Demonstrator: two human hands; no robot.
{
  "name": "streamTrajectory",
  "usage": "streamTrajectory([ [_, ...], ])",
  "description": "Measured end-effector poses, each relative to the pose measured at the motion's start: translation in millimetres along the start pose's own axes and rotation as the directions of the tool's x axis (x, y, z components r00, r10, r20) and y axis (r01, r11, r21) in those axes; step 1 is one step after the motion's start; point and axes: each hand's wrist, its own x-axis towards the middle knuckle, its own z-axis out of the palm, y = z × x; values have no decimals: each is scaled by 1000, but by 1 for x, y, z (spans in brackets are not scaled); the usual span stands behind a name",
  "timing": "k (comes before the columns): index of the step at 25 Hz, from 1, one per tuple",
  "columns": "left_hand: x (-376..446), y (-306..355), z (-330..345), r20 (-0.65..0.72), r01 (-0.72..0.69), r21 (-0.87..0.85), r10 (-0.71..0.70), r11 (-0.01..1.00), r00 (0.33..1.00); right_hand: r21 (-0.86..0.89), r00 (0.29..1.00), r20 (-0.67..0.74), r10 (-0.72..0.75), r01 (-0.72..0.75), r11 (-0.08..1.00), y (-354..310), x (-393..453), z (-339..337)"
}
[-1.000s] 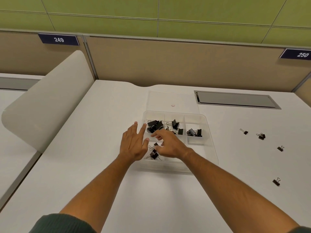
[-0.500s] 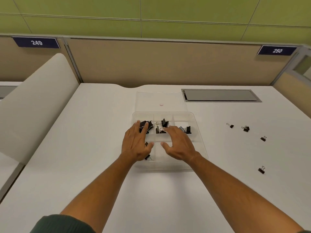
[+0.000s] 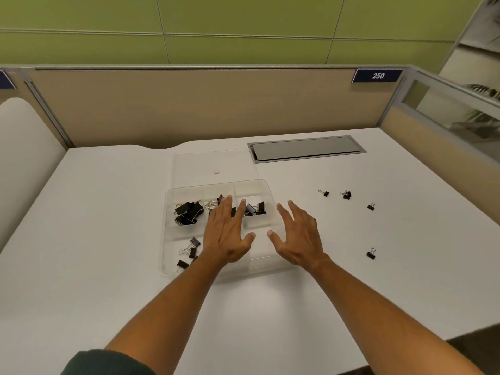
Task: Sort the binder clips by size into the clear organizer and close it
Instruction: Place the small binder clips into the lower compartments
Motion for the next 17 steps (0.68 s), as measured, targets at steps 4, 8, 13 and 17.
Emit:
streamTrajectory([
  [4, 12, 37, 7, 15, -27, -2, 27, 1000, 1000, -15, 998, 24, 59, -59, 998, 37, -5, -7],
  [8, 23, 78, 15, 34, -59, -20, 59, 998, 998, -23, 994, 30, 103, -102, 995, 74, -11, -15],
  [13, 36, 125, 28, 62, -102, -13, 102, 995, 993, -24, 991, 22, 131, -130, 991, 117, -17, -21],
  [17, 46, 153, 41, 92, -142, -19, 144, 990, 985, -36, 982, 41, 183, -181, 983, 149, -24, -21],
])
